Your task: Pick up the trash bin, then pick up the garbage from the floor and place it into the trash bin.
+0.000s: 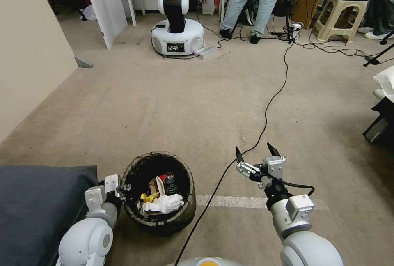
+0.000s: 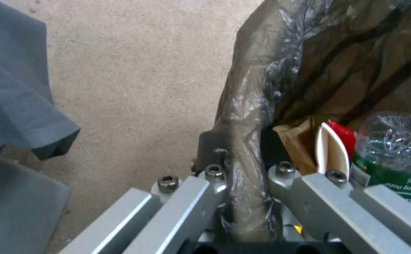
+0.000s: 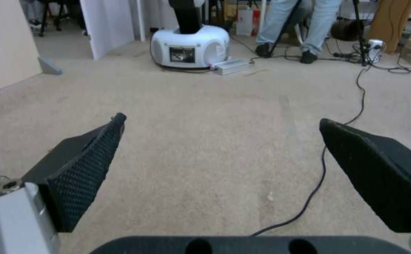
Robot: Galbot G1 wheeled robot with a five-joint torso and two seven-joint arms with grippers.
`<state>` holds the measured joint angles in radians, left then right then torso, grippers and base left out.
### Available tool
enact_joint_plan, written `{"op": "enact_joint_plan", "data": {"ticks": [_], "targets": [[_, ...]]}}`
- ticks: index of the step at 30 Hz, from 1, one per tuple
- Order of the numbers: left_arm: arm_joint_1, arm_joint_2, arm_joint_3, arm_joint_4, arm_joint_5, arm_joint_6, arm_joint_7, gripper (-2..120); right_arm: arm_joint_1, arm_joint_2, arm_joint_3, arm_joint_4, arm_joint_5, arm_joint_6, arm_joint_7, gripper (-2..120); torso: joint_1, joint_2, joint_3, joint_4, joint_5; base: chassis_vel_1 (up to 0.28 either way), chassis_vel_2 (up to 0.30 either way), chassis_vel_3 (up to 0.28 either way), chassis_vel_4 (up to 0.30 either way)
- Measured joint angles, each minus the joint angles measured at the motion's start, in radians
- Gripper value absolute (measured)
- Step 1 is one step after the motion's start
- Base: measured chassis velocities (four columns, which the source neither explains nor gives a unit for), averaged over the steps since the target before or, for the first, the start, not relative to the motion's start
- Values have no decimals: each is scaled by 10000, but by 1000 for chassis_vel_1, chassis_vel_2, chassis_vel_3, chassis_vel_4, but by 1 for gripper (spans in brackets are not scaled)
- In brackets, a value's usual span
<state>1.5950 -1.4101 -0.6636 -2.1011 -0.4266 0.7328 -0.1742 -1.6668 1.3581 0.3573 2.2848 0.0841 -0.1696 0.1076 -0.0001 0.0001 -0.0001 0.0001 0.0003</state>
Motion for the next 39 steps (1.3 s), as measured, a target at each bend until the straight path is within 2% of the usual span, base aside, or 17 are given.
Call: {"op": "enact_joint_plan", "data": {"ticks": [5,7,8,11,13,14,17,18,21,22,25,27,28,29,32,39], "targets": [[-5,-2,4,2,-1,0,28,1,2,-1,7,0,5,0,0,100,0,0,0,-1,-3,0,0,0,0],[-3,-2,4,-12,-1,0,40,5,5,1,8,0,5,0,0,100,0,0,1,-2,-4,0,0,0,0],[12,-4,4,-25,-2,9,49,11,11,2,8,0,7,0,0,100,1,-1,1,-3,-9,0,0,0,0],[43,-10,4,-72,-13,26,69,17,20,2,8,0,10,0,1,100,2,-2,2,-5,-14,0,0,0,0],[108,-15,-18,-236,-21,45,84,30,23,2,6,0,12,0,0,100,1,-2,3,-6,-15,0,0,0,0],[108,-15,-18,-236,-21,45,84,30,23,2,6,0,12,0,0,100,1,-2,3,-6,-15,0,0,0,0],[222,-28,-97,-536,-31,45,85,45,26,-5,-38,20,214,-74,43,100,1,-2,3,-4,-10,0,0,0,0],[222,-28,-97,-536,-31,45,85,45,26,-5,-38,20,214,-74,43,100,1,-2,3,-4,-10,0,0,0,0],[295,-31,-250,-783,-73,45,94,61,78,-20,-104,68,370,-169,109,100,1,-2,3,-3,-5,0,0,0,0],[295,-31,-250,-783,-73,45,94,61,78,-20,-104,68,370,-169,109,100,1,-2,3,-3,-5,0,0,0,0],[325,-12,-439,-934,-137,45,104,74,109,-22,-120,68,376,-180,112,100,1,-2,2,-2,-4,0,0,0,0],[329,-8,-470,-958,-147,45,105,77,109,-22,-121,68,377,-180,112,100,1,-2,2,-2,-3,0,0,0,0],[338,4,-555,-1011,-172,45,113,84,105,-23,-122,68,377,-180,112,100,1,-2,2,-2,-4,0,0,0,0],[338,4,-555,-1011,-172,45,113,84,105,-23,-122,68,377,-180,112,100,1,-2,2,-2,-4,0,0,0,0],[386,23,-720,-1134,-200,44,195,97,95,-28,-128,69,376,-181,112,100,1,-2,2,-2,-4,0,0,0,0],[451,51,-893,-1371,-211,41,343,100,59,-27,-164,72,348,-181,112,100,1,-2,2,-1,-3,0,0,0,0]]}}
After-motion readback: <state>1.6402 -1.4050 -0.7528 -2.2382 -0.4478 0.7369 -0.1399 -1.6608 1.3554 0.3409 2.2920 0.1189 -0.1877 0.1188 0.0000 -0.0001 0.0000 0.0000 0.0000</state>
